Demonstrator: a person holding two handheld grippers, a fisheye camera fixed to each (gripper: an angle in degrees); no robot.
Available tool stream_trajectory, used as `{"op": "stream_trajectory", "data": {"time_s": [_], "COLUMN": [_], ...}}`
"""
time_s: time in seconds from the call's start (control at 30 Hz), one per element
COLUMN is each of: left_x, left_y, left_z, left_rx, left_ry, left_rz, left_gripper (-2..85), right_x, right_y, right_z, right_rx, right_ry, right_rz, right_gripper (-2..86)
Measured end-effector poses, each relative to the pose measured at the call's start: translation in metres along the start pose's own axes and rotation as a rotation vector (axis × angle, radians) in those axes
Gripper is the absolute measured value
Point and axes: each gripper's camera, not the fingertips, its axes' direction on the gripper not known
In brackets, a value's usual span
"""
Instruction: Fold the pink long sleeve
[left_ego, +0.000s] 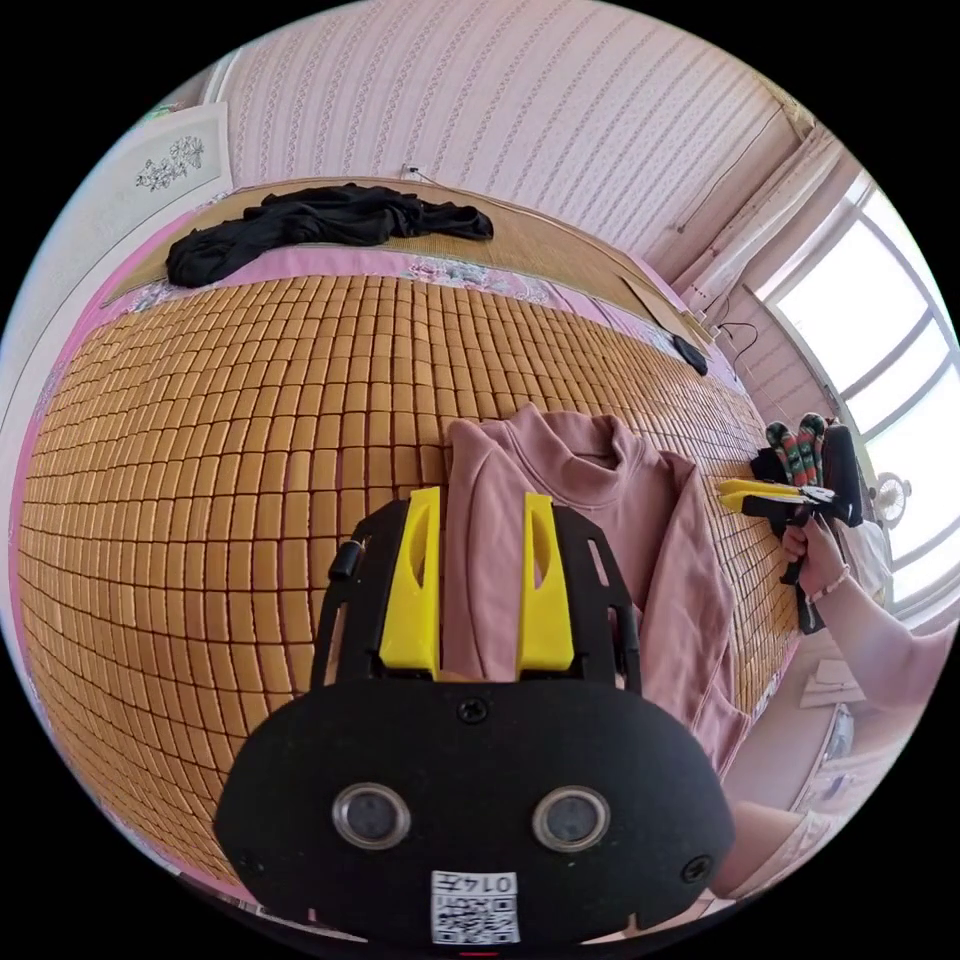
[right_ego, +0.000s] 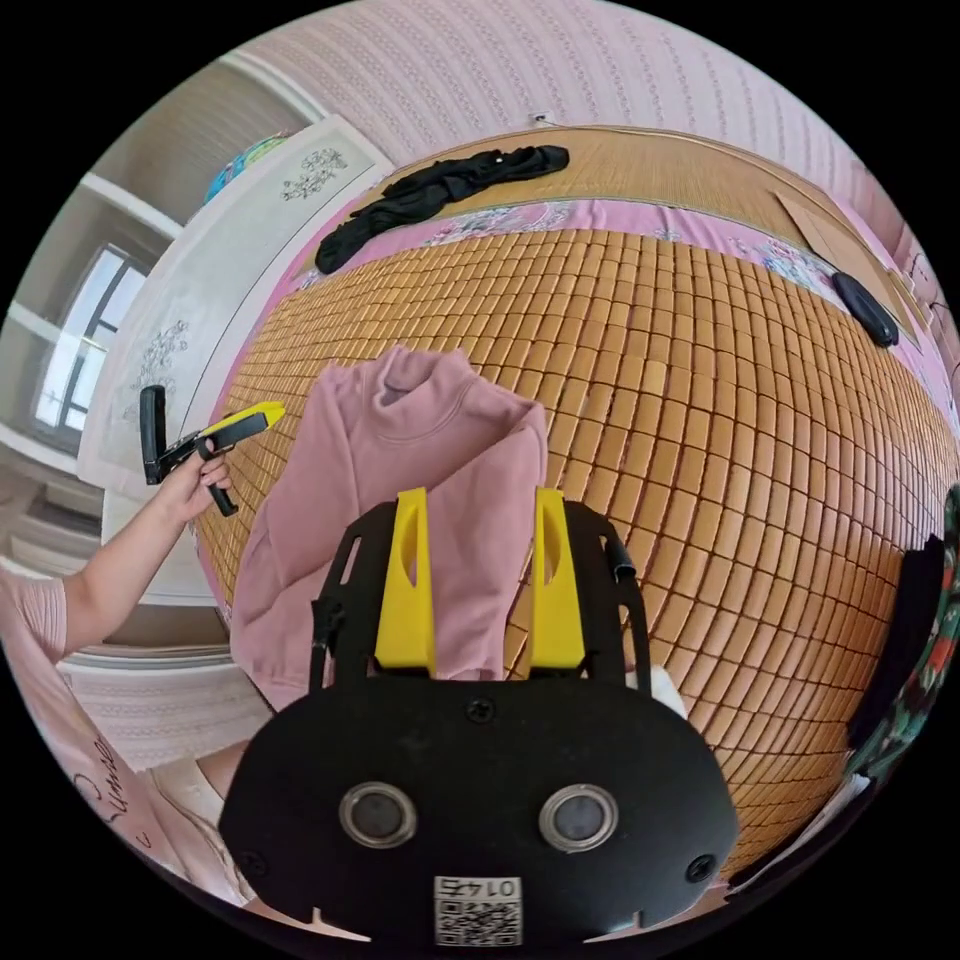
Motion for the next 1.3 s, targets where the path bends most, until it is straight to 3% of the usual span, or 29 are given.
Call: {"op": "stream_trajectory", "data": {"time_s": [0.2,0.27,0.33,0.5,0.63,0.83,0.93,1.03,1.17,1.3], "left_x": [-0.013,-0.021,-0.023,-0.009,-0.005,0.003,0.011,0.019,0.015,0.058], "left_y": [-0.048,-0.059,-0.067,-0.086,-0.102,-0.048,0.033,0.135,0.252,0.272], "left_z": [0.064,0.069,0.066,0.032,-0.014,-0.094,-0.144,-0.172,-0.183,-0.191], "left_rx": [-0.238,-0.289,-0.307,-0.2,0.011,0.081,0.032,-0.138,-0.37,-0.338], "left_ry": [-0.015,0.049,0.064,0.026,0.078,0.24,0.3,0.128,-0.045,-0.076], "left_rz": [-0.014,-0.025,-0.033,0.021,-0.032,0.11,0.18,0.135,-0.184,-0.199], "left_gripper": [6.9,4.7,4.3,3.8,3.8,4.0,4.3,4.7,3.9,0.4], "right_x": [0.04,0.054,0.059,0.066,0.072,0.023,-0.024,-0.053,-0.078,-0.126], "right_y": [-0.051,-0.065,-0.074,-0.097,-0.112,-0.057,0.015,0.087,0.159,0.143], "right_z": [0.038,0.039,0.034,0.004,-0.032,-0.072,-0.075,-0.031,0.035,0.049], "right_rx": [-0.078,-0.096,-0.093,-0.035,0.117,0.196,0.067,-0.235,-0.582,-0.629], "right_ry": [-0.014,-0.115,-0.127,-0.105,-0.186,-0.469,-0.577,-0.588,-0.415,-0.224], "right_rz": [0.099,0.096,0.08,0.041,0.066,-0.193,-0.321,-0.17,0.08,0.024], "right_gripper": [11.0,4.1,3.1,2.1,2.0,2.3,2.6,3.5,1.3,0.0]}}
